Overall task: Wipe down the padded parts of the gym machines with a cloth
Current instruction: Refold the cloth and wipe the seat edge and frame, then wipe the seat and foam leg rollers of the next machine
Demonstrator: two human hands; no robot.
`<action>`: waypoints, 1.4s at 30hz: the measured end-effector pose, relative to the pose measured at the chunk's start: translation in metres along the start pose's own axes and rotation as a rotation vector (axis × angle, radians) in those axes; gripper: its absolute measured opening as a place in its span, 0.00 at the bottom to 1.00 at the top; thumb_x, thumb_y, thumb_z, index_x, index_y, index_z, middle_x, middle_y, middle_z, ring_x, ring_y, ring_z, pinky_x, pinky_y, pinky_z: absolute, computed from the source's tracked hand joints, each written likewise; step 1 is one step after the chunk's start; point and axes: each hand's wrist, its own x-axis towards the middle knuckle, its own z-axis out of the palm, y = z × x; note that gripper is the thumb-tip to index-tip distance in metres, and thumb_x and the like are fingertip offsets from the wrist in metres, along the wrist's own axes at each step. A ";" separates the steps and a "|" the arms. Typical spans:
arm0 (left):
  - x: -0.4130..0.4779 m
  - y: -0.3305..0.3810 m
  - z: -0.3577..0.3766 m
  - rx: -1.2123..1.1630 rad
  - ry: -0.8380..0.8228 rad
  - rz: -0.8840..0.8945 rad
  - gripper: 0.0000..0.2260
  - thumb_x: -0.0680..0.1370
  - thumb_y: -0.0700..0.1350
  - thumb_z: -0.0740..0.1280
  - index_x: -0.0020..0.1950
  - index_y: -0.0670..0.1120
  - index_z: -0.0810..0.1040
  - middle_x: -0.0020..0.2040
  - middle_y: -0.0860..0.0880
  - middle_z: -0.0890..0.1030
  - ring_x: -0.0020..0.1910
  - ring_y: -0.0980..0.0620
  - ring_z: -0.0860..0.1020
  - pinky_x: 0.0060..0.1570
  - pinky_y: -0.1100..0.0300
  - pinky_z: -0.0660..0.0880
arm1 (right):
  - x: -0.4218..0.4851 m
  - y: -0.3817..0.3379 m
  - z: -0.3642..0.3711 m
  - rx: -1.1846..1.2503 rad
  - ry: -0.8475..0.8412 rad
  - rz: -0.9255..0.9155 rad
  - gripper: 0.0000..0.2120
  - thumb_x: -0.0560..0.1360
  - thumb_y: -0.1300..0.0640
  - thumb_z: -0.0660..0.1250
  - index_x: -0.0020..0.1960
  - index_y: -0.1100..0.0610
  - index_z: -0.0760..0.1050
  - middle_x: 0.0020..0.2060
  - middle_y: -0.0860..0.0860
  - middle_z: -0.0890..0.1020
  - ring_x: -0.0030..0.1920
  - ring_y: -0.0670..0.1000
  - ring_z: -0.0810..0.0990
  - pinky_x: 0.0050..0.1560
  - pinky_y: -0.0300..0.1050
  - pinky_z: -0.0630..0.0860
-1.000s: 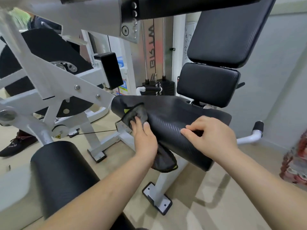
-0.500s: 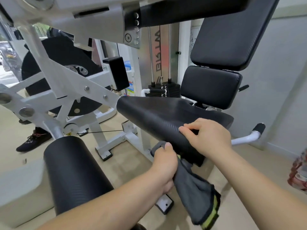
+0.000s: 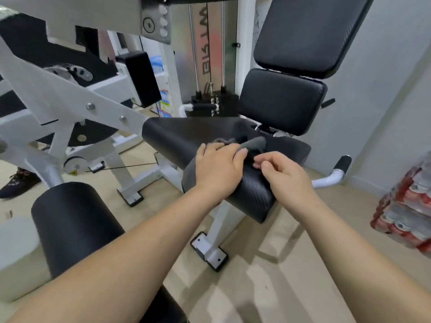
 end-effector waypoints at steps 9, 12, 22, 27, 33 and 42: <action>-0.063 0.092 -0.030 -0.311 -0.307 -0.259 0.18 0.84 0.51 0.53 0.49 0.45 0.79 0.50 0.46 0.82 0.58 0.44 0.76 0.76 0.47 0.60 | -0.027 -0.059 -0.041 0.136 0.197 0.506 0.11 0.83 0.59 0.56 0.59 0.51 0.74 0.48 0.47 0.80 0.52 0.53 0.79 0.54 0.49 0.75; -0.101 0.121 -0.041 -0.470 -0.683 -0.412 0.15 0.84 0.52 0.54 0.53 0.46 0.77 0.53 0.42 0.82 0.60 0.41 0.75 0.66 0.48 0.71 | -0.060 -0.076 -0.066 0.066 0.181 0.681 0.11 0.78 0.61 0.58 0.55 0.49 0.75 0.51 0.49 0.81 0.51 0.55 0.79 0.55 0.52 0.77; -0.112 0.170 -0.220 -0.724 -0.649 -0.913 0.16 0.86 0.53 0.57 0.56 0.43 0.79 0.50 0.49 0.82 0.48 0.55 0.78 0.49 0.63 0.72 | -0.133 -0.191 -0.158 0.319 -0.206 1.071 0.15 0.81 0.52 0.67 0.53 0.66 0.80 0.40 0.60 0.84 0.36 0.58 0.82 0.44 0.57 0.84; -0.111 0.200 -0.298 -0.842 -0.540 -0.950 0.14 0.87 0.48 0.58 0.51 0.39 0.75 0.38 0.51 0.77 0.32 0.64 0.76 0.30 0.74 0.70 | -0.150 -0.256 -0.170 0.376 -0.285 0.973 0.23 0.76 0.42 0.73 0.40 0.62 0.73 0.37 0.54 0.83 0.42 0.56 0.85 0.50 0.55 0.86; -0.157 0.204 -0.354 -0.807 -0.367 -0.797 0.17 0.86 0.47 0.58 0.38 0.47 0.73 0.37 0.50 0.74 0.35 0.53 0.73 0.37 0.59 0.73 | -0.184 -0.293 -0.158 0.320 -0.512 0.951 0.30 0.68 0.30 0.74 0.53 0.57 0.84 0.49 0.54 0.88 0.50 0.54 0.86 0.51 0.54 0.85; -0.233 0.131 -0.458 -0.940 -0.202 -1.019 0.20 0.75 0.34 0.67 0.61 0.55 0.82 0.62 0.54 0.75 0.58 0.61 0.78 0.53 0.66 0.79 | -0.233 -0.370 -0.065 0.367 -0.659 0.826 0.16 0.78 0.46 0.72 0.60 0.55 0.81 0.52 0.54 0.88 0.54 0.54 0.87 0.58 0.53 0.82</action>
